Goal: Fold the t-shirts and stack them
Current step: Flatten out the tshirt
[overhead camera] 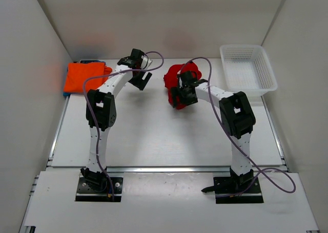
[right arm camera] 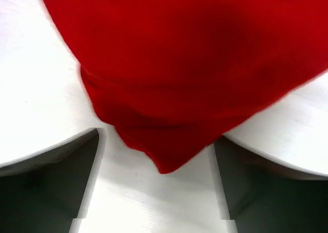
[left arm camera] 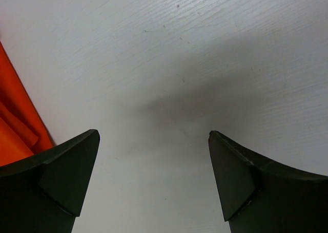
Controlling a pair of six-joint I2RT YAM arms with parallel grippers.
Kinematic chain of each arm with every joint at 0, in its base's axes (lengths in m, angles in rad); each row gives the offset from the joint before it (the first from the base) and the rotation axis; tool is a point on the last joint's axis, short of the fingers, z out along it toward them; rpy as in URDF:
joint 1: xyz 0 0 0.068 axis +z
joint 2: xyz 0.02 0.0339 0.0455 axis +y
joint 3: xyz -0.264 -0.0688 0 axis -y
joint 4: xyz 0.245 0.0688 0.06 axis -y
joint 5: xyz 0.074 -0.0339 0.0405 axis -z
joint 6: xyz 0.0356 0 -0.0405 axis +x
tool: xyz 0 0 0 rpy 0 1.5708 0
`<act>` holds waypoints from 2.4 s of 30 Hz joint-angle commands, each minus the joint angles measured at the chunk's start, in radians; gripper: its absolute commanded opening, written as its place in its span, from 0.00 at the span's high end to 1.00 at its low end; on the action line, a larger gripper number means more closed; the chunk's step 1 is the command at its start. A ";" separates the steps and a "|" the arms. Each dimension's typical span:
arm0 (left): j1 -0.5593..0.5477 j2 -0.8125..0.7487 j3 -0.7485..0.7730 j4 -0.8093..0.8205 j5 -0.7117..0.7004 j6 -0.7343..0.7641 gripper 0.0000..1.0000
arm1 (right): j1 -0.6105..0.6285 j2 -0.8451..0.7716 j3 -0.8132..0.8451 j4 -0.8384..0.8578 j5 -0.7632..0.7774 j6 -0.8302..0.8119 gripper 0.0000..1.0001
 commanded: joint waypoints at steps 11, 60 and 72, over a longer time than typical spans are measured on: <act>-0.048 -0.248 -0.136 0.021 -0.112 0.020 0.02 | 0.026 -0.111 0.057 -0.053 -0.015 -0.075 1.00; -0.286 0.065 -0.172 0.115 0.499 -0.310 0.38 | -0.258 -1.218 -0.697 -0.317 -0.123 0.457 1.00; -0.191 0.012 0.044 0.135 0.257 -0.123 1.00 | -0.382 -1.135 -0.562 -0.328 -0.150 0.306 1.00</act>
